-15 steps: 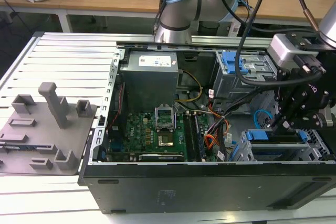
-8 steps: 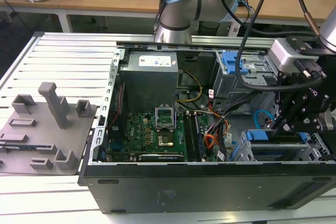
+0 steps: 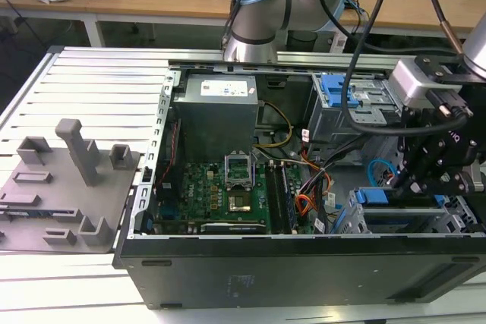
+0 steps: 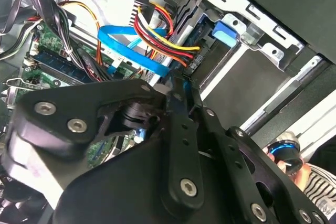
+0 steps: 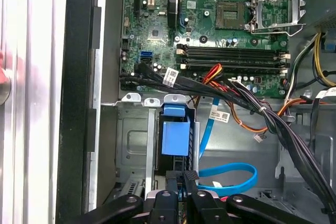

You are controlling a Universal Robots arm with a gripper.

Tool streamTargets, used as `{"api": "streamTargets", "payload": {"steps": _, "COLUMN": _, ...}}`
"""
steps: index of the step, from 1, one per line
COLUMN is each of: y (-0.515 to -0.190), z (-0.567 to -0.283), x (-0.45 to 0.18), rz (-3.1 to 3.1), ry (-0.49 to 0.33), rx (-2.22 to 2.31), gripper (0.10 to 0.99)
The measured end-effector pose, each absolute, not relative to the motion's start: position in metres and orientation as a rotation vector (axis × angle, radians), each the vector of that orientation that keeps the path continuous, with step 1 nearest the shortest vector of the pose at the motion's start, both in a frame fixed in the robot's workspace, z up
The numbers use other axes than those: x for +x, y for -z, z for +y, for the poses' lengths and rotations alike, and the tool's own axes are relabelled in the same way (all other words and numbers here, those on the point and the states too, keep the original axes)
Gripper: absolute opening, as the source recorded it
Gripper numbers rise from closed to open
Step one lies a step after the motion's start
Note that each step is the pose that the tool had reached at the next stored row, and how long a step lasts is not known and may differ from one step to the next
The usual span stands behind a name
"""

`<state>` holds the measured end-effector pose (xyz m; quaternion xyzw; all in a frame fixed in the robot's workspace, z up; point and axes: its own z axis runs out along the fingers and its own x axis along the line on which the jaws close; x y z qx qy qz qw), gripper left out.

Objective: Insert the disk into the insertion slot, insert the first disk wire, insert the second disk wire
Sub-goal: 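Insert the second disk wire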

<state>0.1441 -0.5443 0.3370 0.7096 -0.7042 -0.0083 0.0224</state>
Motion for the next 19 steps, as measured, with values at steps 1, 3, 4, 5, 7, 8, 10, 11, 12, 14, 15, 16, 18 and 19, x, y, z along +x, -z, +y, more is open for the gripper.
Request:
{"api": "streamTargets", "payload": {"steps": 1, "y": -0.337, "z": -0.544, "x": 0.144, "rz": -2.181, "ry": 0.026, "rx": 2.198, "gripper": 0.176}}
{"api": "streamTargets", "payload": {"steps": 3, "y": -0.338, "z": -0.544, "x": 0.144, "rz": -2.181, "ry": 0.026, "rx": 2.198, "gripper": 0.239}}
{"api": "streamTargets", "payload": {"steps": 4, "y": -0.344, "z": -0.544, "x": 0.144, "rz": -2.182, "ry": 0.026, "rx": 2.198, "gripper": 0.239}}
{"api": "streamTargets", "payload": {"steps": 5, "y": -0.352, "z": -0.544, "x": 0.144, "rz": -2.181, "ry": 0.025, "rx": 2.198, "gripper": 0.239}}
{"api": "streamTargets", "payload": {"steps": 7, "y": -0.359, "z": -0.544, "x": 0.144, "rz": -2.181, "ry": 0.026, "rx": 2.198, "gripper": 0.239}}
{"api": "streamTargets", "payload": {"steps": 8, "y": -0.364, "z": -0.543, "x": 0.144, "rz": -2.181, "ry": 0.025, "rx": 2.198, "gripper": 0.227}}
{"api": "streamTargets", "payload": {"steps": 10, "y": -0.372, "z": -0.543, "x": 0.144, "rz": -2.181, "ry": 0.025, "rx": 2.198, "gripper": 0.106}}
{"api": "streamTargets", "payload": {"steps": 11, "y": -0.378, "z": -0.543, "x": 0.144, "rz": -2.181, "ry": 0.025, "rx": 2.198, "gripper": 0.106}}
{"api": "streamTargets", "payload": {"steps": 12, "y": -0.38, "z": -0.543, "x": 0.144, "rz": -2.181, "ry": 0.025, "rx": 2.198, "gripper": 0.106}}
{"api": "streamTargets", "payload": {"steps": 14, "y": -0.38, "z": -0.543, "x": 0.144, "rz": -2.182, "ry": 0.026, "rx": 2.199, "gripper": 0.106}}
{"api": "streamTargets", "payload": {"steps": 15, "y": -0.381, "z": -0.543, "x": 0.142, "rz": -2.182, "ry": 0.026, "rx": 2.198, "gripper": 0.106}}
{"api": "streamTargets", "payload": {"steps": 16, "y": -0.381, "z": -0.543, "x": 0.14, "rz": -2.182, "ry": 0.026, "rx": 2.198, "gripper": 0.106}}
{"api": "streamTargets", "payload": {"steps": 18, "y": -0.381, "z": -0.543, "x": 0.138, "rz": -2.182, "ry": 0.026, "rx": 2.199, "gripper": 0.106}}
{"api": "streamTargets", "payload": {"steps": 19, "y": -0.38, "z": -0.543, "x": 0.138, "rz": -2.182, "ry": 0.026, "rx": 2.199, "gripper": 0.106}}
